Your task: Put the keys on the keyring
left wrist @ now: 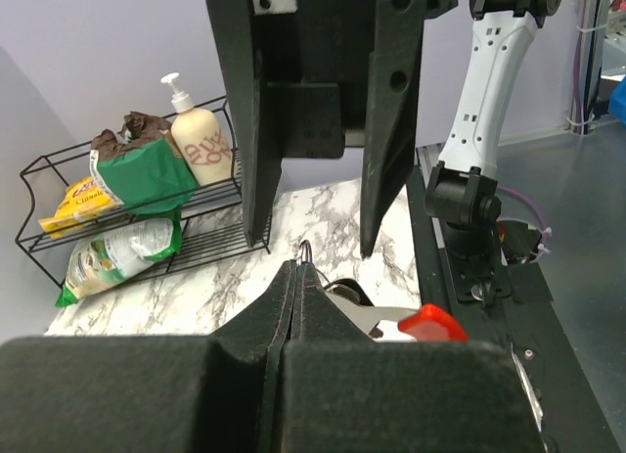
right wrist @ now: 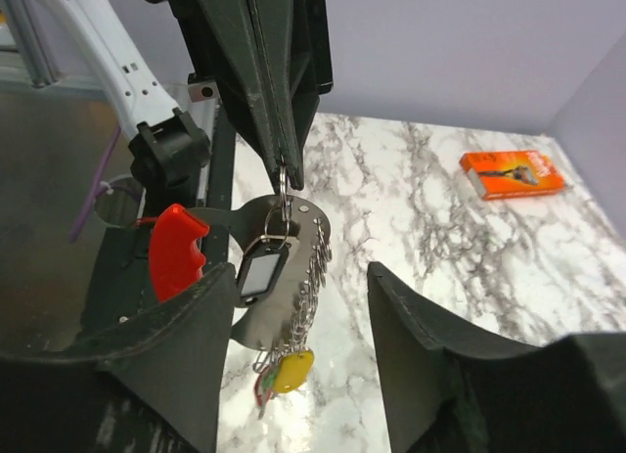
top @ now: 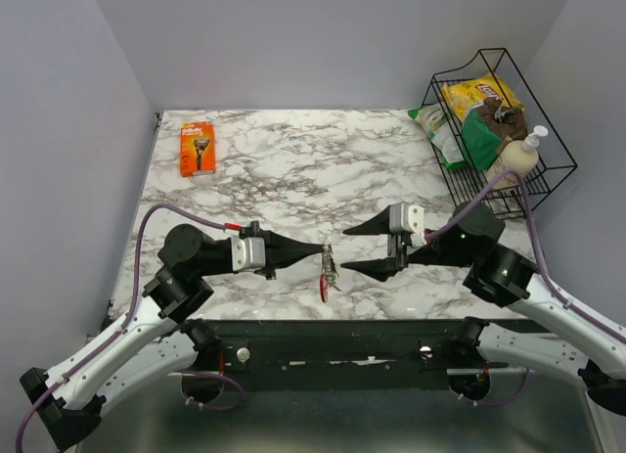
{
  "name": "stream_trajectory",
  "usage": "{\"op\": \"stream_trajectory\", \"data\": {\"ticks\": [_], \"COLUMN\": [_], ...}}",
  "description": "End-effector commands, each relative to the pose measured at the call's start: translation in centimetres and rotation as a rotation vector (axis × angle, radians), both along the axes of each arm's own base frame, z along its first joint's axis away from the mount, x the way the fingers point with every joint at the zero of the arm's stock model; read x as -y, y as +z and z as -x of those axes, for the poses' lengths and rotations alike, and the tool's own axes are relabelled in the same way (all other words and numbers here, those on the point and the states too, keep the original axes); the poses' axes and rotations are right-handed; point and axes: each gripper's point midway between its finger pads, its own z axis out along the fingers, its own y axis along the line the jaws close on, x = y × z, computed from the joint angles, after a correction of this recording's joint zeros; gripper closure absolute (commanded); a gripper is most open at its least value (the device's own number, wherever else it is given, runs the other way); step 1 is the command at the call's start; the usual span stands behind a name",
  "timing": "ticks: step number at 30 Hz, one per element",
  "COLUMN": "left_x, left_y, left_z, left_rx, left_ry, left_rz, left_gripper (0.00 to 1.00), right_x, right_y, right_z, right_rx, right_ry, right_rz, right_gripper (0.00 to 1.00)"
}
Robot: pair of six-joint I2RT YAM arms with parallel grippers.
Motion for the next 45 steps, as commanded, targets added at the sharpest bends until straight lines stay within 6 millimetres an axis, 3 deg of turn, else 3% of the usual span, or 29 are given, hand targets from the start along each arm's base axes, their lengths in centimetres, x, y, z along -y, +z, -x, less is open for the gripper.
{"op": "stream_trajectory", "data": {"ticks": [1,5,9,15,23,32,42,45], "left_x": [-0.5,-0.4,-0.3,-0.3,-0.4,-0.4,-0.3,-0.2], "left_y": [2.4,2.5,2.5,2.6,2.4,2.4,2.2,1.9], "left_z": [0.5,0.6,0.5,0.6,0.6,0.8,0.9,0.8], "left_rx": [0.058,0.059,0.055,0.06,0.055,0.054,0.046,0.034], "left_ry": [-0.007,-0.014,-0.015,-0.017,-0.016,-0.024,-0.033,-0.036], "left_rz": [0.06,0.066,0.068,0.069,0.066,0.065,0.056,0.041], "left_gripper": [1.0,1.0,1.0,1.0,1.0,1.0,1.0,1.0], "right_x": [1.0,0.8,-0.1,-1.3,-1.5,-2.2,-2.6,-2.7], "right_y": [1.6,2.2,2.4,1.5,2.9,2.9,3.1,2.9], "right_z": [0.0,0.5,1.0,1.2,1.6,1.8,2.0,1.7], "right_rx": [0.043,0.039,0.02,-0.022,-0.011,-0.034,-0.055,-0.065], "right_ry": [-0.043,-0.012,0.045,0.1,0.125,0.162,0.186,0.172], "right_rz": [-0.068,-0.088,-0.087,-0.064,-0.116,-0.11,-0.101,-0.089], "right_gripper": [0.29,0.3,0.43,0.46,0.5,0.63,0.99,0.99]}}
